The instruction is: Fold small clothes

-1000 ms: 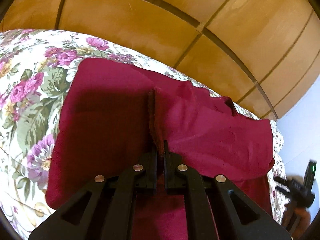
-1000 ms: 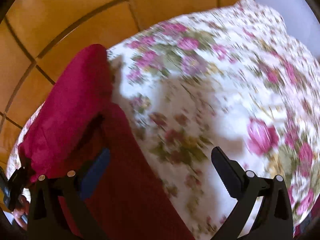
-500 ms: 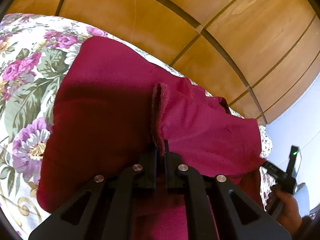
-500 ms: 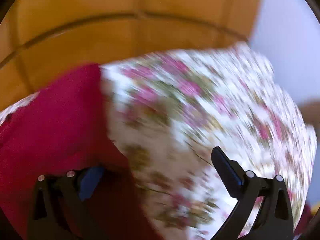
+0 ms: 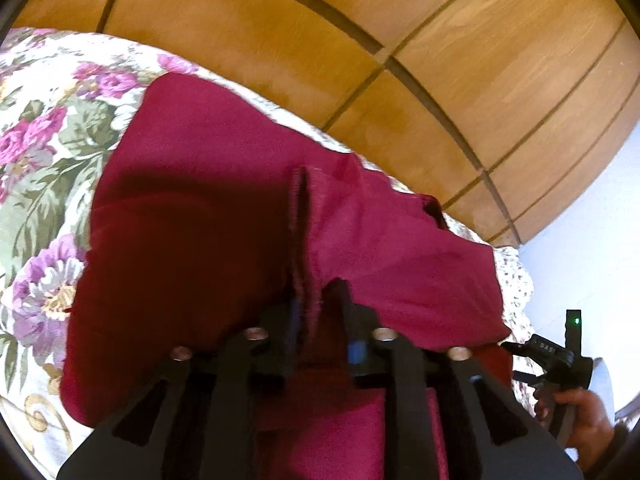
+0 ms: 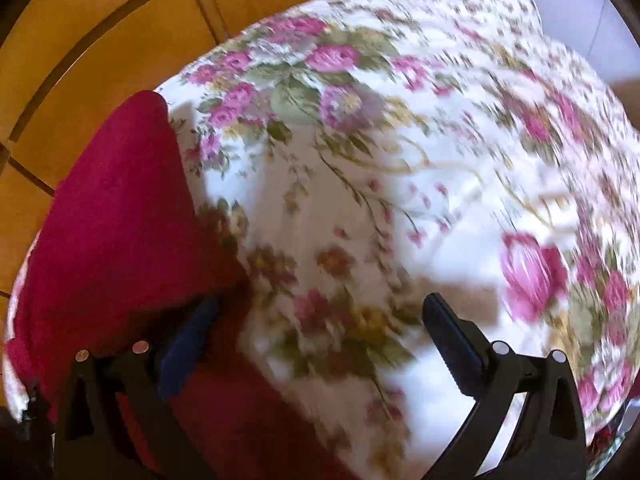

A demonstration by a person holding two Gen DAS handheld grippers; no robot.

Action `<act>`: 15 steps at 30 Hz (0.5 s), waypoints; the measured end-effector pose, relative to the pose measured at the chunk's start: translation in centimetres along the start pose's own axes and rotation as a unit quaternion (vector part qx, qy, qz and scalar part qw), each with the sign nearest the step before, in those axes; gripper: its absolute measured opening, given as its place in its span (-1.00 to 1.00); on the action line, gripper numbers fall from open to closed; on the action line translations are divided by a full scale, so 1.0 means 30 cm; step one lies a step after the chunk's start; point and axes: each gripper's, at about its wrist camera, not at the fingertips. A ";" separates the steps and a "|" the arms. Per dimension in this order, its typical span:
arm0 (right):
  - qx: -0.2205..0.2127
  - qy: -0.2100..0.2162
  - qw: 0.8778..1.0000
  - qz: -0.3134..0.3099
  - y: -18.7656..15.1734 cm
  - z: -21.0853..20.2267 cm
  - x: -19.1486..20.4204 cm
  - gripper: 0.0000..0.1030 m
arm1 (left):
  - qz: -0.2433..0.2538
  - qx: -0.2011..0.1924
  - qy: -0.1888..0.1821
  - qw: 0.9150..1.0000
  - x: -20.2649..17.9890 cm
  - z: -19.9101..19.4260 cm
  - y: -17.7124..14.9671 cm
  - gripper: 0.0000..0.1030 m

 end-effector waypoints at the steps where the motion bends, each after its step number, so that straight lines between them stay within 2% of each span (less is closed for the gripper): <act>1: 0.001 0.011 1.000 0.025 -0.008 -0.015 -0.025 0.96 | 0.009 -0.002 -0.005 1.000 -0.016 -0.002 -0.005 -0.23; 2: 0.000 0.014 0.999 0.041 -0.015 -0.027 -0.037 0.96 | 0.016 -0.002 -0.009 1.000 -0.028 -0.002 -0.009 -0.04; 4: -0.018 0.007 0.998 0.067 -0.016 -0.051 -0.052 0.96 | 0.034 -0.003 -0.006 0.999 -0.055 0.000 -0.015 0.09; 7: -0.061 0.024 0.997 0.052 0.016 -0.063 -0.003 0.96 | 0.041 -0.005 0.000 0.999 -0.066 -0.002 -0.021 0.13; 11: -0.114 0.043 0.992 -0.010 0.079 -0.043 0.141 0.96 | 0.038 -0.007 0.001 0.999 -0.063 -0.002 -0.024 0.13; 15: -0.151 0.031 0.983 -0.096 0.125 -0.011 0.286 0.96 | 0.049 -0.005 0.012 0.999 -0.072 0.008 -0.030 0.19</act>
Point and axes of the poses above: each gripper's, at about its wrist camera, not at the fingertips, and z roughly the way its jaws point, x to its left, y to its top, and after that the axes turned 7 degrees about -z, right-handed
